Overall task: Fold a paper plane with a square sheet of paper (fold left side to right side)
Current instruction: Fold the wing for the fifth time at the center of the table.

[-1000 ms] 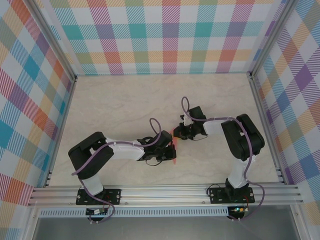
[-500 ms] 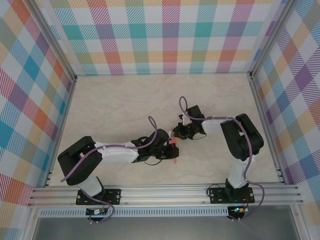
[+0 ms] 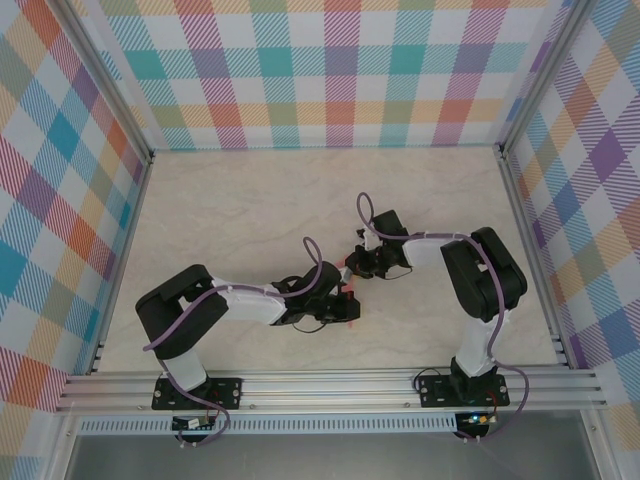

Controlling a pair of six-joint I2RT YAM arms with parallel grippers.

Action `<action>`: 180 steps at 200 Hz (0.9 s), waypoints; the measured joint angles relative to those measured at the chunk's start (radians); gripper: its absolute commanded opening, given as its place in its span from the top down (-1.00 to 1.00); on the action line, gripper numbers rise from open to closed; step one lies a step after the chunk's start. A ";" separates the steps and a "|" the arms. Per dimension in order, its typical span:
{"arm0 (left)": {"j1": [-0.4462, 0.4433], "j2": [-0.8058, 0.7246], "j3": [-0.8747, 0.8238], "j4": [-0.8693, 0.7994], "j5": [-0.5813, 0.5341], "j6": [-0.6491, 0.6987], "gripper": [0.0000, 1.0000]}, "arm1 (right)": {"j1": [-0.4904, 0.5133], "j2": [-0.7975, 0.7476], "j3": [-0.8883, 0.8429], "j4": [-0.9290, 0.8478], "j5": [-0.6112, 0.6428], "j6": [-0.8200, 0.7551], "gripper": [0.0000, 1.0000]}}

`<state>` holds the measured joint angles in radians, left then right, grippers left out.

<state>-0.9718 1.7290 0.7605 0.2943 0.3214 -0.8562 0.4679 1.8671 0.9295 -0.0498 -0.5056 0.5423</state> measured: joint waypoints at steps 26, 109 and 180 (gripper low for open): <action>0.000 0.000 -0.008 -0.001 0.000 0.000 1.00 | 0.001 0.000 0.002 -0.005 0.000 -0.004 0.85; 0.006 -0.001 -0.026 0.001 0.000 -0.014 1.00 | 0.002 0.002 0.008 -0.015 0.003 -0.005 0.85; 0.006 0.008 -0.026 0.023 0.004 -0.019 1.00 | 0.002 0.004 0.013 -0.023 0.004 -0.005 0.85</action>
<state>-0.9653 1.7370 0.7349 0.3172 0.3256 -0.8749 0.4698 1.8713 0.9428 -0.0723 -0.5018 0.5373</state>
